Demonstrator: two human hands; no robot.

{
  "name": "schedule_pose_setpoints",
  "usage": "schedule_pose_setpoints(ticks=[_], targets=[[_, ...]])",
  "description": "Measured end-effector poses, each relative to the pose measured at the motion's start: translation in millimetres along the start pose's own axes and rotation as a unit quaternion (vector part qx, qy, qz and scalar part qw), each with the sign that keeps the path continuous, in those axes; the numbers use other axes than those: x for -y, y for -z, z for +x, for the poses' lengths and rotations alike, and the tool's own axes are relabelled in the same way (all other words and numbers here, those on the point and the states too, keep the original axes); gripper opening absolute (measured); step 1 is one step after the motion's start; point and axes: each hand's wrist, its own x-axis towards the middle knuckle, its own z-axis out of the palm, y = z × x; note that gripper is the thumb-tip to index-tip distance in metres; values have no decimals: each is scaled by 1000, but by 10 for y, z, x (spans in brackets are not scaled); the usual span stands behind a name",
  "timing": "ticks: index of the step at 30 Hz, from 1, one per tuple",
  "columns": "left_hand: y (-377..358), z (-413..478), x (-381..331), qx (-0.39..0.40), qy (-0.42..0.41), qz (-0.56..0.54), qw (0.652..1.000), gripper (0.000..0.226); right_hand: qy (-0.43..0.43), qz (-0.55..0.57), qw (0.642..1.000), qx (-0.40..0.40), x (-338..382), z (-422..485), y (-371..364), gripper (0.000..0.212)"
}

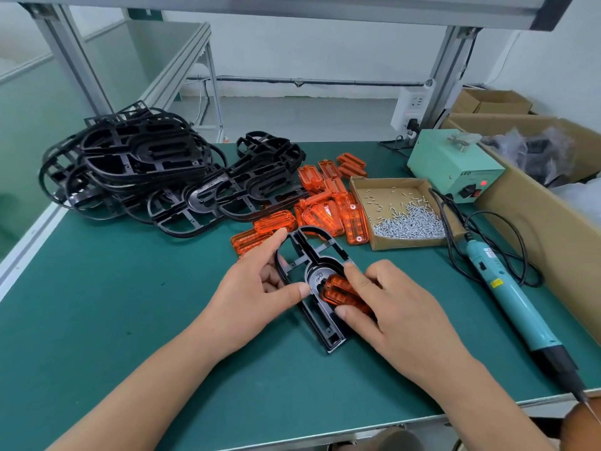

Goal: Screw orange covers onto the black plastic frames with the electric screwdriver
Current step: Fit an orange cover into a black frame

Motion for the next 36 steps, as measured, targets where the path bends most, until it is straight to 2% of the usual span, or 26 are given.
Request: schedule_pose_setpoints(ticks=[3, 7, 12, 19, 23, 25, 28, 30, 33, 36], targets=[[7, 8, 34, 0, 2, 3, 1000, 95, -8, 1, 998, -63, -11, 9, -51, 41], [12, 17, 62, 2, 4, 2, 1000, 97, -61, 126, 985, -98, -22, 29, -39, 25], [1, 18, 93, 5, -11, 9, 1000, 93, -65, 58, 994, -72, 107, 103, -67, 2], [-6, 19, 85, 7, -27, 18, 999, 92, -54, 89, 992, -67, 54, 198, -106, 13], [-18, 24, 92, 5, -30, 5, 1000, 90, -70, 173, 980, -63, -6, 177, -135, 13], [-17, 23, 103, 4, -28, 4, 1000, 91, -91, 199, 974, -64, -23, 182, -148, 31], [-10, 22, 108, 5, -16, -7, 1000, 95, -105, 179, 978, 14, -51, 203, -206, 69], [0, 18, 96, 7, -9, -7, 1000, 96, -105, 191, 974, 52, -76, 212, -253, 80], [0, 12, 60, 4, -6, -15, 1000, 93, -109, 227, 965, 68, -115, 245, -254, 79], [-12, -31, -11, 1, -15, 13, 1000, 87, -121, 243, 961, 46, -134, 252, -238, 63]])
